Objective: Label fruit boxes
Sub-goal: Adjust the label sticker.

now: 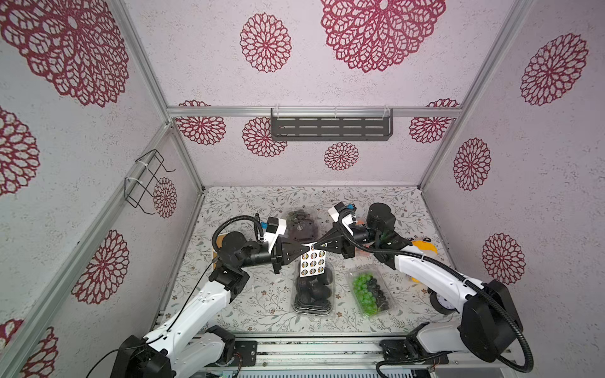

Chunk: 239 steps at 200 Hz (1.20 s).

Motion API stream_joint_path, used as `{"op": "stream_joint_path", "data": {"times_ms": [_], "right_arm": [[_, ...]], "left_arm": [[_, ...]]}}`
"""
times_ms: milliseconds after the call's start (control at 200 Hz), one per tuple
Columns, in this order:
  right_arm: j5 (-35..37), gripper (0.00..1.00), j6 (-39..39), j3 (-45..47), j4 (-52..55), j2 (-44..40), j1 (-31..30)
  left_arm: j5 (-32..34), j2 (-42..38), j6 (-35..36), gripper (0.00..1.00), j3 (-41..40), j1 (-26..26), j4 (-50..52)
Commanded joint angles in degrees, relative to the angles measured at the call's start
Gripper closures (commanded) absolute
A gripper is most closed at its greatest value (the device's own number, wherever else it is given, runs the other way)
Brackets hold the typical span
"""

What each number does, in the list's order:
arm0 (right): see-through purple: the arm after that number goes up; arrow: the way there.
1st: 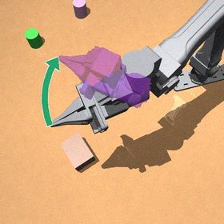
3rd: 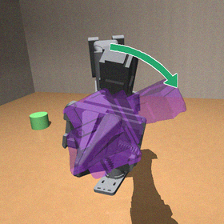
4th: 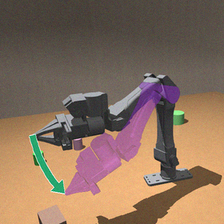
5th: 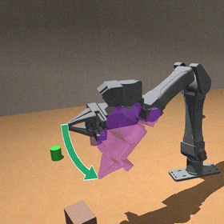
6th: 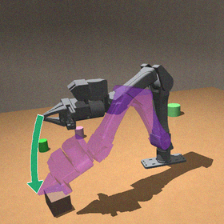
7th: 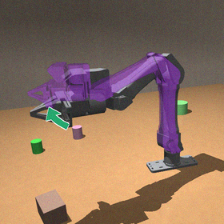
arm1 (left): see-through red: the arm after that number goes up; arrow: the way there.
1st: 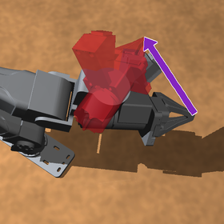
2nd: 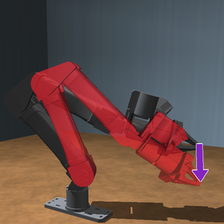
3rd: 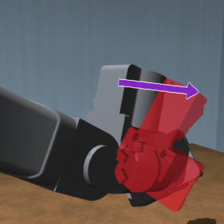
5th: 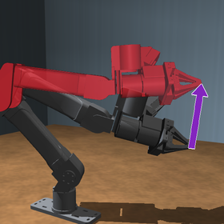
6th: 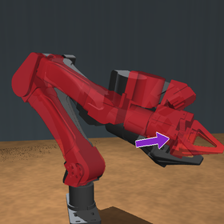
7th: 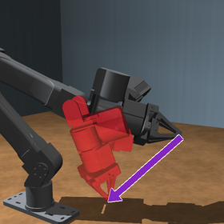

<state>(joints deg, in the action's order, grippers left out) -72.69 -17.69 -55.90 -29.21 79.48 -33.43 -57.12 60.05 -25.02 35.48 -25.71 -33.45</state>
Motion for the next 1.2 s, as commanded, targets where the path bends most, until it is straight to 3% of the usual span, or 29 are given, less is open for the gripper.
{"op": "stream_joint_path", "data": {"times_ms": [0,1191], "right_arm": [[-0.6,1.0,-0.7,-1.4,-3.4,0.5,-0.1],[-5.4,1.0,-2.9,0.9,-8.1,-1.6,-1.9]], "left_arm": [[-2.5,1.0,-1.9,1.0,-0.6,0.0,-4.0],[0.8,1.2,-0.1,1.0,-0.2,1.3,-0.6]]}}
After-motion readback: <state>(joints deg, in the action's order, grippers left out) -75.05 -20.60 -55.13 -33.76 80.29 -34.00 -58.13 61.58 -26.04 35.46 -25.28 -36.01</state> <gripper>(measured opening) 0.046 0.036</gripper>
